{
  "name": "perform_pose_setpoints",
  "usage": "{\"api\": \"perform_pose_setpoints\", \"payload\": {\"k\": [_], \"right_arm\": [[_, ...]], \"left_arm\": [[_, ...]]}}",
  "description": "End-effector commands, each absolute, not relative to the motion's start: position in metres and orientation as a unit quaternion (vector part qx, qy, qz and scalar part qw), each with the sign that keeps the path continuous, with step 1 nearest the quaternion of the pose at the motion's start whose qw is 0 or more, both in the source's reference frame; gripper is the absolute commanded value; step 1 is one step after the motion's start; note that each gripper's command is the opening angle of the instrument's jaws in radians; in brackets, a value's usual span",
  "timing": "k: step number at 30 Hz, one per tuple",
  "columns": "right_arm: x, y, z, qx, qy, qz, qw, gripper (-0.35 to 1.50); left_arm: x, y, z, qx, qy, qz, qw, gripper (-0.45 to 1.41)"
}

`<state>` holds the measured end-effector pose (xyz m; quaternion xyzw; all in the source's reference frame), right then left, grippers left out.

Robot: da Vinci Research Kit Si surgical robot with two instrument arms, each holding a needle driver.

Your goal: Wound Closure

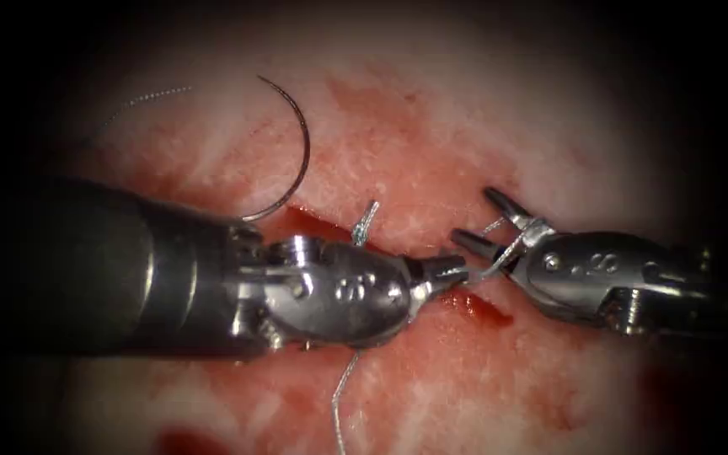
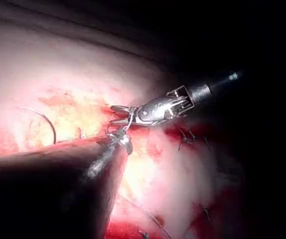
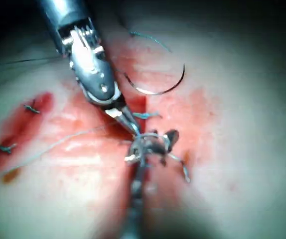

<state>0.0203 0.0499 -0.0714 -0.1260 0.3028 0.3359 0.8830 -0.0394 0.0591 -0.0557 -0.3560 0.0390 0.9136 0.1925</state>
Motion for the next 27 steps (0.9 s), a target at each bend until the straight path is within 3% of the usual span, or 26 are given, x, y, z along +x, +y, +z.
{"api": "perform_pose_setpoints", "payload": {"k": [1, 6, 27], "right_arm": [[0.0211, 0.0497, -0.0708, -0.121, 0.295, 0.330, 0.889, 0.59], [0.0210, 0.0493, -0.0696, -0.121, 0.261, 0.313, 0.905, 0.68], [0.0197, 0.0486, -0.0664, -0.134, 0.178, 0.257, 0.940, 0.73]], "left_arm": [[-0.0400, 0.0586, -0.0549, -0.355, 0.037, 0.914, 0.192, -0.35], [-0.0399, 0.0588, -0.0543, -0.349, 0.034, 0.917, 0.190, -0.35], [-0.0402, 0.0587, -0.0540, -0.339, 0.029, 0.922, 0.185, -0.35]]}}
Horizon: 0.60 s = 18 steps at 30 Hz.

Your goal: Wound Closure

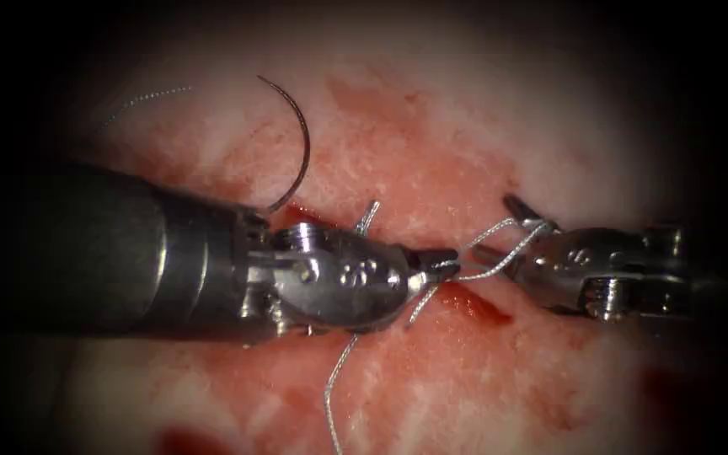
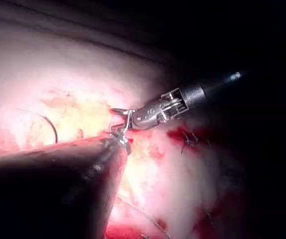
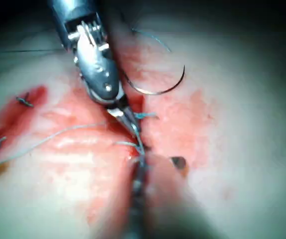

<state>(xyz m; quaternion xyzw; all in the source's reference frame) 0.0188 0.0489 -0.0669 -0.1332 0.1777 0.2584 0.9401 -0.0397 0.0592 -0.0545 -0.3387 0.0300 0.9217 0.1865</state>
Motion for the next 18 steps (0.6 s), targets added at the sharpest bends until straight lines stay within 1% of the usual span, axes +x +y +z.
{"api": "perform_pose_setpoints", "payload": {"k": [1, 5, 6, 10, 17, 18], "right_arm": [[0.0197, 0.0486, -0.0663, -0.133, 0.176, 0.256, 0.941, 0.73], [0.0198, 0.0484, -0.0649, -0.129, 0.157, 0.247, 0.947, 0.73], [0.0198, 0.0484, -0.0646, -0.130, 0.151, 0.246, 0.948, 0.76], [0.0198, 0.0485, -0.0640, -0.134, 0.151, 0.244, 0.948, 0.76], [0.0203, 0.0491, -0.0637, -0.139, 0.153, 0.248, 0.946, 0.61], [0.0203, 0.0492, -0.0636, -0.141, 0.153, 0.249, 0.946, 0.56]], "left_arm": [[-0.0402, 0.0587, -0.0540, -0.339, 0.029, 0.922, 0.185, -0.35], [-0.0403, 0.0585, -0.0541, -0.339, 0.029, 0.922, 0.186, -0.35], [-0.0404, 0.0584, -0.0542, -0.338, 0.029, 0.922, 0.186, -0.35], [-0.0404, 0.0584, -0.0542, -0.338, 0.030, 0.923, 0.184, -0.35], [-0.0404, 0.0582, -0.0544, -0.338, 0.030, 0.923, 0.184, -0.35], [-0.0404, 0.0581, -0.0544, -0.338, 0.030, 0.923, 0.184, -0.35]]}}
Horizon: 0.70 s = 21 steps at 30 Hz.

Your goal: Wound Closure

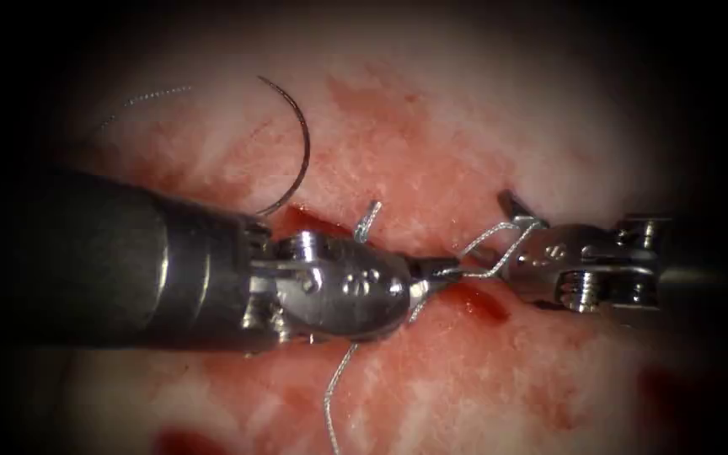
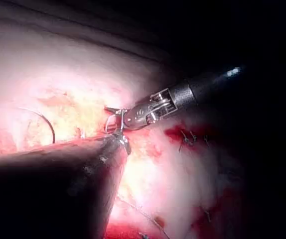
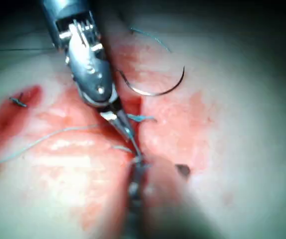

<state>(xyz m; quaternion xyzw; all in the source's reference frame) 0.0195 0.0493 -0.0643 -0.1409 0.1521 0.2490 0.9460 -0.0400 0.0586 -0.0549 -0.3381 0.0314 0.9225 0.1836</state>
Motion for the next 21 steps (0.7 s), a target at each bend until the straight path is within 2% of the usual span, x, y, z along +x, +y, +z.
{"api": "perform_pose_setpoints", "payload": {"k": [1, 2, 4, 5, 14, 21], "right_arm": [[0.0203, 0.0493, -0.0633, -0.137, 0.152, 0.247, 0.947, 0.47], [0.0203, 0.0493, -0.0631, -0.133, 0.154, 0.245, 0.948, 0.34], [0.0201, 0.0490, -0.0629, -0.125, 0.156, 0.239, 0.950, -0.16], [0.0200, 0.0489, -0.0628, -0.121, 0.154, 0.237, 0.952, -0.35], [0.0198, 0.0480, -0.0651, -0.112, 0.160, 0.247, 0.949, -0.35], [0.0208, 0.0468, -0.0689, -0.119, 0.193, 0.265, 0.937, -0.35]], "left_arm": [[-0.0404, 0.0581, -0.0545, -0.338, 0.030, 0.923, 0.184, -0.35], [-0.0404, 0.0581, -0.0545, -0.338, 0.030, 0.923, 0.184, -0.35], [-0.0403, 0.0581, -0.0546, -0.338, 0.030, 0.922, 0.184, -0.35], [-0.0403, 0.0581, -0.0546, -0.338, 0.030, 0.922, 0.184, -0.35], [-0.0399, 0.0585, -0.0543, -0.337, 0.032, 0.923, 0.180, -0.35], [-0.0383, 0.0599, -0.0540, -0.331, 0.023, 0.917, 0.221, -0.35]]}}
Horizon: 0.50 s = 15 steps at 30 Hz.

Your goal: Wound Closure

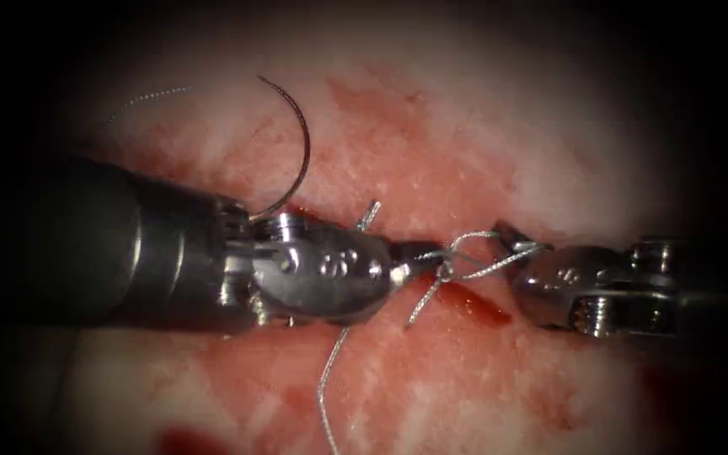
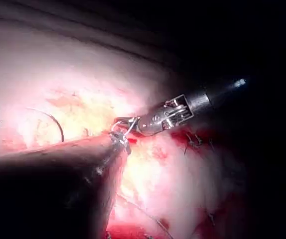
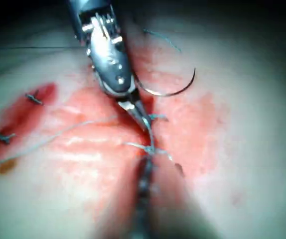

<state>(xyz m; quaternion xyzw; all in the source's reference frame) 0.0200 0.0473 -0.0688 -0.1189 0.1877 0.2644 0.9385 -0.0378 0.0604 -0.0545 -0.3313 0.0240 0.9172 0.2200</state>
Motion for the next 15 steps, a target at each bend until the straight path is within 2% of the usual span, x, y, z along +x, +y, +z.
{"api": "perform_pose_setpoints", "payload": {"k": [1, 15], "right_arm": [[0.0208, 0.0467, -0.0694, -0.119, 0.199, 0.267, 0.935, -0.35], [0.0222, 0.0445, -0.0754, -0.122, 0.273, 0.282, 0.911, -0.35]], "left_arm": [[-0.0381, 0.0601, -0.0539, -0.331, 0.022, 0.916, 0.224, -0.35], [-0.0368, 0.0661, -0.0504, -0.293, 0.017, 0.919, 0.263, -0.35]]}}
